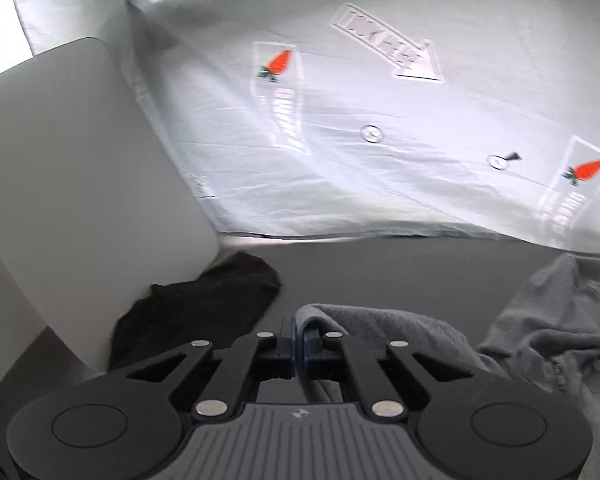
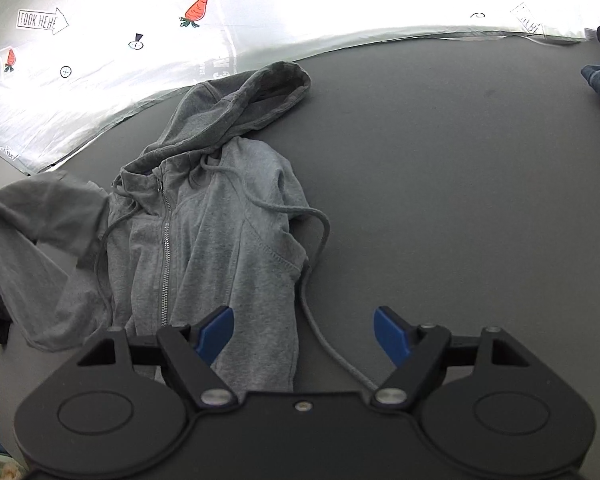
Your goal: Fold clothes
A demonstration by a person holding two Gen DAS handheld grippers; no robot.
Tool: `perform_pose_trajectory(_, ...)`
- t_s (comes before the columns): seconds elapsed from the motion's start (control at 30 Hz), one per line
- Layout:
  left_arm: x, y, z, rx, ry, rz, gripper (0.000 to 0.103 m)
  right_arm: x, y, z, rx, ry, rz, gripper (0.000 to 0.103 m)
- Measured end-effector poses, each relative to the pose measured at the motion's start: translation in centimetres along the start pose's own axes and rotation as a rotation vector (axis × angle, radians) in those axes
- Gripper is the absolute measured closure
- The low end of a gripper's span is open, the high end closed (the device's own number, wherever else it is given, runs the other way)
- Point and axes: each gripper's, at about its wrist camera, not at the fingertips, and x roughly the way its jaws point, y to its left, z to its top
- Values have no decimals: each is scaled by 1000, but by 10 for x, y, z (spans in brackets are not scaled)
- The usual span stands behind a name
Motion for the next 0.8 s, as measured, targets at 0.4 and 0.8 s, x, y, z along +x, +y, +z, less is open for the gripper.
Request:
perform_pose_trajectory(0.4, -8, -18, -40, -33, 213, -244, 26, 34, -8, 10, -180, -69, -191, 26)
perform_pose_trajectory(0.8, -122, -310, -79, 405, 315, -916, 26, 66, -37, 31, -143, -114, -225, 29)
